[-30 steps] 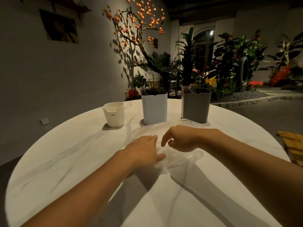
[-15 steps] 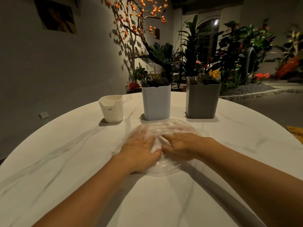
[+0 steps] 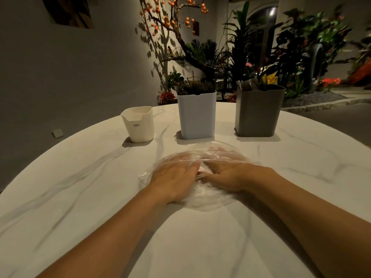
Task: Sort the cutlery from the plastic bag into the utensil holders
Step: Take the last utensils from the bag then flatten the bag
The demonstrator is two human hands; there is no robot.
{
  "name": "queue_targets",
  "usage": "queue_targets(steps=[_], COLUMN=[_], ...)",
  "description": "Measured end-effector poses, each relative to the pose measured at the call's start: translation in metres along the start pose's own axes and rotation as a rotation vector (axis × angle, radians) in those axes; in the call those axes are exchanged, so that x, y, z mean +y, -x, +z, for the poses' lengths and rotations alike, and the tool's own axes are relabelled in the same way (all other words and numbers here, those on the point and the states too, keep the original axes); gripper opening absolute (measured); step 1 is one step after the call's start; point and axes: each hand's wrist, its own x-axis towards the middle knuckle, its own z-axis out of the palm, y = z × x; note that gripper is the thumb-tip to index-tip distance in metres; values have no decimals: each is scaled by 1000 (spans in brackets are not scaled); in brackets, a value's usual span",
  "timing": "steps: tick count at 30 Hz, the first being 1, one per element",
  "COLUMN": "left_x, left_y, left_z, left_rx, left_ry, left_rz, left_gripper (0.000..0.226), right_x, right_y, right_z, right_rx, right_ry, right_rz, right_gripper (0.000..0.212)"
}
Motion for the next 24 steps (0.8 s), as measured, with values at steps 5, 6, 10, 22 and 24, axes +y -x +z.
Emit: queue_targets(steps=[5, 6, 10, 22, 24], left_x=[-7, -7, -1, -1, -2], left_y=[3, 6, 20, 30, 34], left_z=[-5, -7, -14, -26, -29], left_rx=[55, 51, 118, 178, 121], left_ry=[93, 76, 57, 31, -120], left_rz=[-26, -32, 23, 48, 92], left_gripper=[46, 44, 41, 20, 15], right_x=[-2, -4, -22, -40, -40], right_y=[5, 6, 9, 13, 15], right_z=[2, 3, 1, 9, 9], right_rx=[-89, -63, 174, 82, 70], right_ry=[-53, -40, 143, -205, -61], right_rz=[11, -5, -129, -394, -369], right_gripper=[74, 69, 31, 37, 36])
